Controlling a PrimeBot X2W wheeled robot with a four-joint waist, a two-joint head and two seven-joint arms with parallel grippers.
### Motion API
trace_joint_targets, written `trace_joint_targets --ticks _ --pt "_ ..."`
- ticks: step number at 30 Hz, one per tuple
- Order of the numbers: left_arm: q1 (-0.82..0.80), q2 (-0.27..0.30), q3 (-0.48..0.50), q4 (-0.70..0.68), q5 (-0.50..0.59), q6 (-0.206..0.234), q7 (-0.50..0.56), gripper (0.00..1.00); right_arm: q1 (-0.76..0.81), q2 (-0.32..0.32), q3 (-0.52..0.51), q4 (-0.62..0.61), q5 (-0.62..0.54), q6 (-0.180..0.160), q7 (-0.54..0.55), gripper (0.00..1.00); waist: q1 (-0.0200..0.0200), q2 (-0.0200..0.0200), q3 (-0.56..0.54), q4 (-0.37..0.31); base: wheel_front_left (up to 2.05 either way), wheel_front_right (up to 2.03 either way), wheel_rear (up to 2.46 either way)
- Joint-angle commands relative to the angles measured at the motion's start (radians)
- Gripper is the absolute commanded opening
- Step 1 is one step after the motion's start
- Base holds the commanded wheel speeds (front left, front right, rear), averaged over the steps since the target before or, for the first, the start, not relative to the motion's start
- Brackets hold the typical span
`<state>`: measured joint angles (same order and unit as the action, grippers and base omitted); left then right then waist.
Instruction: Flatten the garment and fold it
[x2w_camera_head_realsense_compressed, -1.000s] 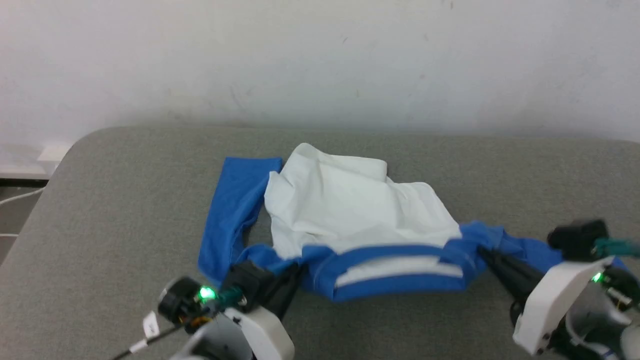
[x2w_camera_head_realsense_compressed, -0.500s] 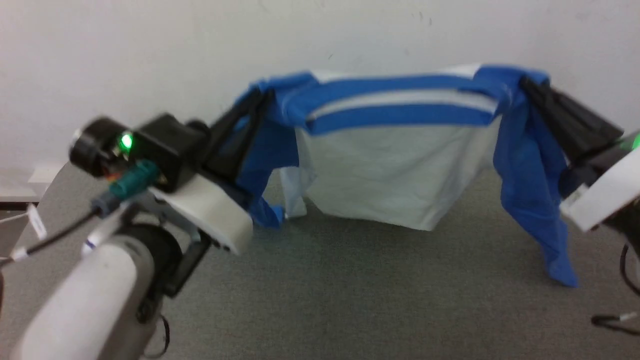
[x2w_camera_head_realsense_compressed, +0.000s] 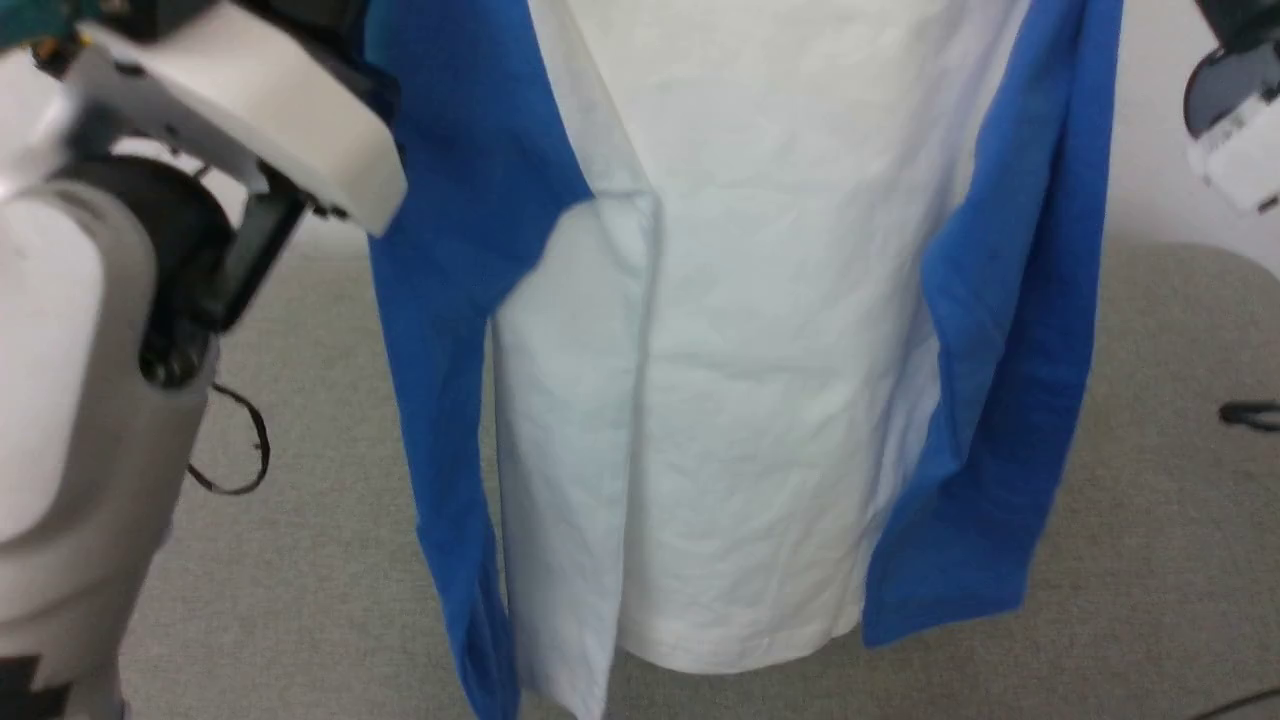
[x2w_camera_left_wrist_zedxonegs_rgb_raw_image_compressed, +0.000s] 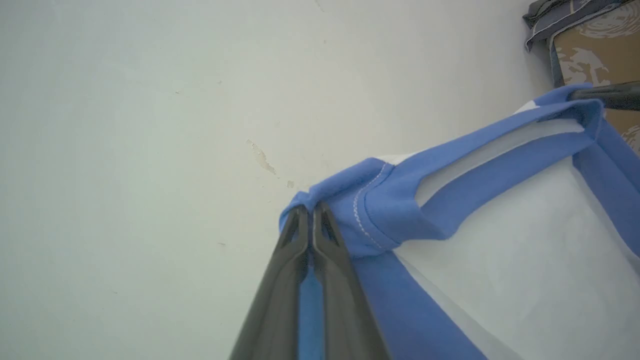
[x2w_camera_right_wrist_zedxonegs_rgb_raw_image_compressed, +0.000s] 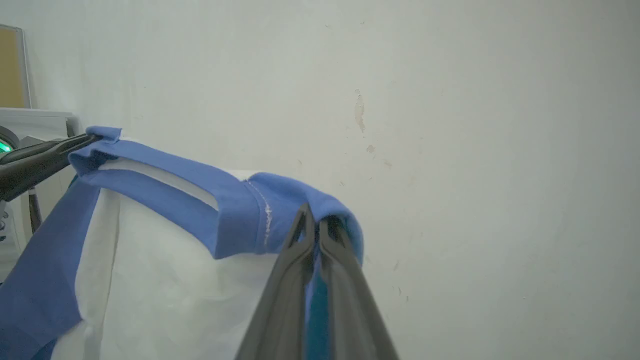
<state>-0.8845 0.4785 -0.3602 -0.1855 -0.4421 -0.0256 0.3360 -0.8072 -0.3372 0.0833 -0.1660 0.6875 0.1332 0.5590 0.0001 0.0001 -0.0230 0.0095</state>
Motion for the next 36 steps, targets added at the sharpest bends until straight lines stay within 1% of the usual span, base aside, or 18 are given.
trace_joint_targets --ticks 1,7,13,18,22,26,29,33,36 --pt "-0.028 0.012 0.013 0.019 -0.001 -0.004 0.004 0.0 -0.028 -0.013 0.0 0.021 -0.002 -0.002 -0.004 0.0 -0.0001 -0.0001 0.052 -0.019 0.0 0.0 0.0" --pt "-0.177 0.018 0.009 0.13 0.008 -0.039 0.014 0.0 -0.191 -0.055 0.063 0.144 -0.009 -0.002 -0.051 0.0 -0.0001 -0.0001 0.187 -0.038 0.0 0.0 0.0" --pt "-0.344 0.009 -0.007 0.258 0.036 -0.065 -0.012 0.0 -0.366 -0.098 0.164 0.279 -0.033 -0.002 -0.154 0.0 -0.0001 -0.0001 0.342 -0.058 0.0 0.0 0.0" --pt "-0.507 -0.015 -0.022 0.397 0.07 -0.077 -0.071 0.0 -0.529 -0.12 0.251 0.414 -0.066 -0.002 -0.266 0.0 -0.0001 -0.0001 0.465 -0.074 0.0 0.0 0.0" --pt "-0.631 -0.038 -0.018 0.525 0.102 -0.073 -0.152 0.0 -0.644 -0.113 0.307 0.533 -0.09 -0.002 -0.366 0.0 -0.0001 -0.0001 0.542 -0.087 0.0 0.0 0.0" --pt "-0.716 -0.063 -0.022 0.641 0.135 -0.064 -0.258 0.0 -0.719 -0.095 0.351 0.64 -0.1 -0.002 -0.462 0.0 -0.0001 -0.0001 0.587 -0.089 0.0 0.0 0.0" --pt "-0.747 -0.086 -0.036 0.71 0.149 -0.065 -0.323 0.0 -0.747 -0.083 0.38 0.703 -0.096 -0.002 -0.523 0.0 -0.0001 -0.0001 0.609 -0.081 0.0 0.0 0.0" --pt "-0.734 -0.112 -0.069 0.782 0.156 -0.074 -0.394 0.0 -0.739 -0.067 0.431 0.758 -0.074 -0.002 -0.589 0.0 -0.0001 -0.0001 0.615 -0.064 0.0 0.0 0.0" --pt "-0.684 -0.131 -0.091 0.822 0.151 -0.079 -0.439 0.0 -0.7 -0.064 0.466 0.782 -0.045 -0.002 -0.625 0.0 -0.0001 -0.0001 0.603 -0.045 0.0 0.0 0.0"
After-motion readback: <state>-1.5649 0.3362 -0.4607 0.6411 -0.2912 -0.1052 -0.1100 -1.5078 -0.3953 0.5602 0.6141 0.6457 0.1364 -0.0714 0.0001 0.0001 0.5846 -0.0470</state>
